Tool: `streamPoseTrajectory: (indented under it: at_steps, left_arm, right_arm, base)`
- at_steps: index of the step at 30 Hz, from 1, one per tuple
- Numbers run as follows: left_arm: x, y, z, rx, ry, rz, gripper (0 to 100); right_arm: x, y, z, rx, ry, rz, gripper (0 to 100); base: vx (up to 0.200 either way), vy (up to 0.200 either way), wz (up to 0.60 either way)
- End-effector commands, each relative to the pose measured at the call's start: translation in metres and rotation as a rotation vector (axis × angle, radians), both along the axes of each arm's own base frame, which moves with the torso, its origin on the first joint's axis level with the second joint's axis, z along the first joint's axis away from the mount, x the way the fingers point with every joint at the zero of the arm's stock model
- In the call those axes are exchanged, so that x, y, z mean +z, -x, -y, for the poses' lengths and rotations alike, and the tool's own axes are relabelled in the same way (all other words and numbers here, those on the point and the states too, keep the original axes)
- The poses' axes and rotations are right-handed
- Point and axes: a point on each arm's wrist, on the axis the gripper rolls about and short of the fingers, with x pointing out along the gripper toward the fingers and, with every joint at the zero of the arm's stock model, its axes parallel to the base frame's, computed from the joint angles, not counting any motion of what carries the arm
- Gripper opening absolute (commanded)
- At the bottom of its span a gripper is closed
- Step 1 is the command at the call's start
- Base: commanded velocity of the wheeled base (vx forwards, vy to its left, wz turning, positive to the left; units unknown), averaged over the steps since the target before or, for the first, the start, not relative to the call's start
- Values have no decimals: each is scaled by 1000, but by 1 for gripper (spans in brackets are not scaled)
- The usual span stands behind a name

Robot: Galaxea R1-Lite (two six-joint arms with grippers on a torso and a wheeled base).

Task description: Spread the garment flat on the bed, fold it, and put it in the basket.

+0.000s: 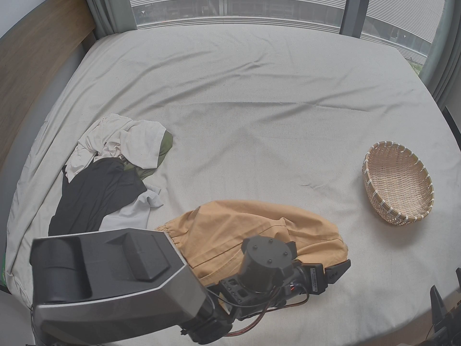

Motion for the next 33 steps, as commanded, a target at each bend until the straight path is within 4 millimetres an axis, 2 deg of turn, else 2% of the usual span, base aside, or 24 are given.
streamPoseTrajectory:
  at_steps: [1, 4, 10, 11, 15, 17, 18, 21, 27, 33]
  left_arm:
    - [24, 15, -30, 13, 21, 14, 100]
    - [30, 21, -43, 20, 15, 13, 100]
    - [46, 16, -67, 70, 49, 39, 100]
    - [48, 14, -77, 96, 42, 45, 100]
    - [45, 5, -97, 147, 21, 76, 100]
    - [43, 5, -100, 152, 17, 76, 100]
    - [38, 5, -113, 180, 17, 83, 100]
    - [32, 6, -129, 208, 9, 100, 100]
    - [32, 2, -166, 291, 25, 124, 100]
    - [32, 10, -203, 315, 2, 75, 100]
  right_arm:
    - [-5, 0, 0, 1, 0, -4, 100]
    - [-5, 0, 0, 1, 0, -4, 100]
    - [-5, 0, 0, 1, 0, -4, 100]
    - [-5, 0, 0, 1, 0, -6, 100]
    - [-5, 0, 0, 1, 2, -6, 100]
    - [-5, 0, 0, 1, 0, -6, 100]
    - [-5, 0, 0, -1, 2, -6, 100]
    - [-5, 0, 0, 1, 2, -6, 100]
    - [-5, 0, 0, -1, 2, -6, 100]
    - [-5, 0, 0, -1, 2, -6, 100]
  base:
    - [0, 0, 0]
    - [0, 0, 0]
    - [0, 0, 0]
    - [0, 0, 0]
    - [0, 0, 0]
    - [0, 0, 0]
    - [0, 0, 0]
    - [0, 0, 0]
    - [0, 0, 0]
    - [0, 0, 0]
